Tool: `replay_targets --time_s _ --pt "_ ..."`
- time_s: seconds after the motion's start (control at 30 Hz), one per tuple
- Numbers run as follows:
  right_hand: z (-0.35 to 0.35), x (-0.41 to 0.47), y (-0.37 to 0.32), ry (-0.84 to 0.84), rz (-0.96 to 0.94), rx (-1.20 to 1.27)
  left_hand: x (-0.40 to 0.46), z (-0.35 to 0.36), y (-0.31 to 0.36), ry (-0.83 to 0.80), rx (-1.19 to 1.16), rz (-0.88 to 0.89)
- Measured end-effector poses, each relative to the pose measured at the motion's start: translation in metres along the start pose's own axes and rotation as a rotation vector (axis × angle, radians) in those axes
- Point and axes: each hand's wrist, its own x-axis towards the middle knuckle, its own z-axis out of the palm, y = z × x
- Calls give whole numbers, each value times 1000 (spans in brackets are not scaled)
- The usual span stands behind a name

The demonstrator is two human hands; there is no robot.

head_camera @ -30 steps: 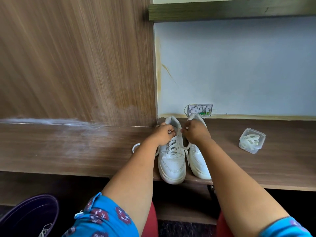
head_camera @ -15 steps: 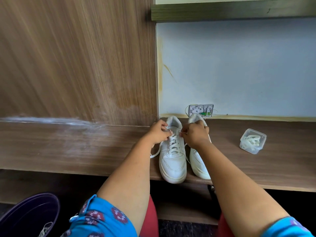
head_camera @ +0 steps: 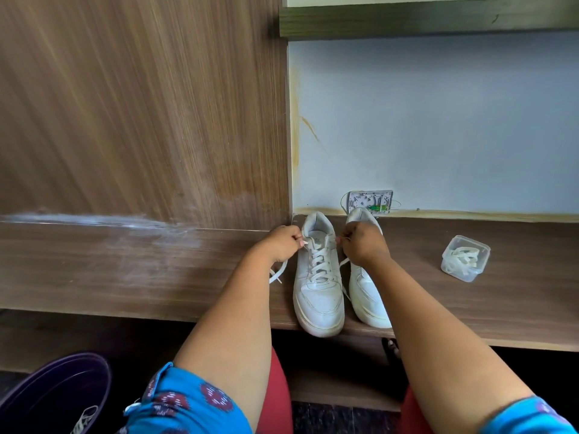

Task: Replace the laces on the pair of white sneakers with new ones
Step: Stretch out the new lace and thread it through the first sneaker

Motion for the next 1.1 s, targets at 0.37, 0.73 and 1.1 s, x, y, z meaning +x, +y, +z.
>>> replay_targets --time_s 0.37,0.73,1.1 --pt "-18 -2 -1 -165 76 -31 -15 -24 0 -189 -65 -83" --pt "-23 -24 -29 -791 325 1081 -78 -36 89 -631 98 68" --pt "-15 -32 -20 -518 -174 348 -25 10 57 -173 -271 -254"
